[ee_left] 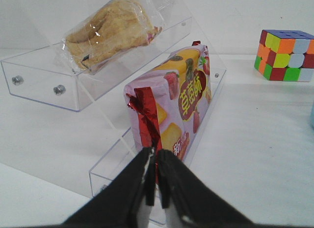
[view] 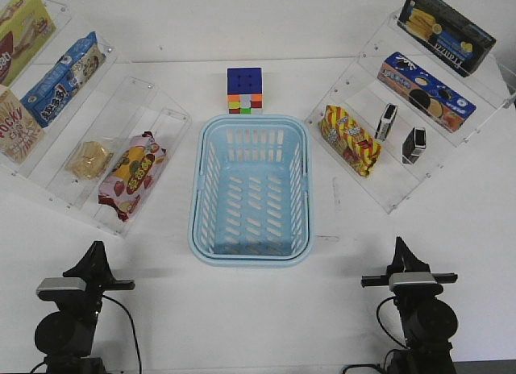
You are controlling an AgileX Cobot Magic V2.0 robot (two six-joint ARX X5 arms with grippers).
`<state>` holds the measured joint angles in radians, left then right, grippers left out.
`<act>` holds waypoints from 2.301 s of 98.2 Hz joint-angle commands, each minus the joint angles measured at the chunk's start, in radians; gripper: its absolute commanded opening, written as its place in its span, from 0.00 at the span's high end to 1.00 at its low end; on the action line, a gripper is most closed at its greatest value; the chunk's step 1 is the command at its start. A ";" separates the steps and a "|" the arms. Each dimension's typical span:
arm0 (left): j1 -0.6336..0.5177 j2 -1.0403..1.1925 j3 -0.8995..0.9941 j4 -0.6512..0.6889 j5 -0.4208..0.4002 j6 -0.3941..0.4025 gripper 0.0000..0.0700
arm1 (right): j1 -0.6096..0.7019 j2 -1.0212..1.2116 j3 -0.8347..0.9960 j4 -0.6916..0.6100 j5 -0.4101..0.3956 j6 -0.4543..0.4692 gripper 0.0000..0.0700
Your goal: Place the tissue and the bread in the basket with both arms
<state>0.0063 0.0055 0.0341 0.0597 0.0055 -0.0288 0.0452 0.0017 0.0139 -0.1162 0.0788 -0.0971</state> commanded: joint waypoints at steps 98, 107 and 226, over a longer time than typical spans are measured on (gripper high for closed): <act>0.001 -0.001 -0.020 0.016 0.002 -0.006 1.00 | 0.001 0.000 0.002 0.056 -0.007 0.380 1.00; 0.001 -0.001 -0.020 0.016 0.002 -0.006 1.00 | 0.001 0.002 0.059 0.029 -0.006 0.456 1.00; 0.001 -0.001 -0.020 0.016 0.002 -0.006 1.00 | -0.164 1.516 1.140 -0.097 0.028 0.204 0.88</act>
<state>0.0063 0.0055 0.0341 0.0601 0.0055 -0.0288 -0.1150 1.4956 1.1332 -0.2276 0.1226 0.1192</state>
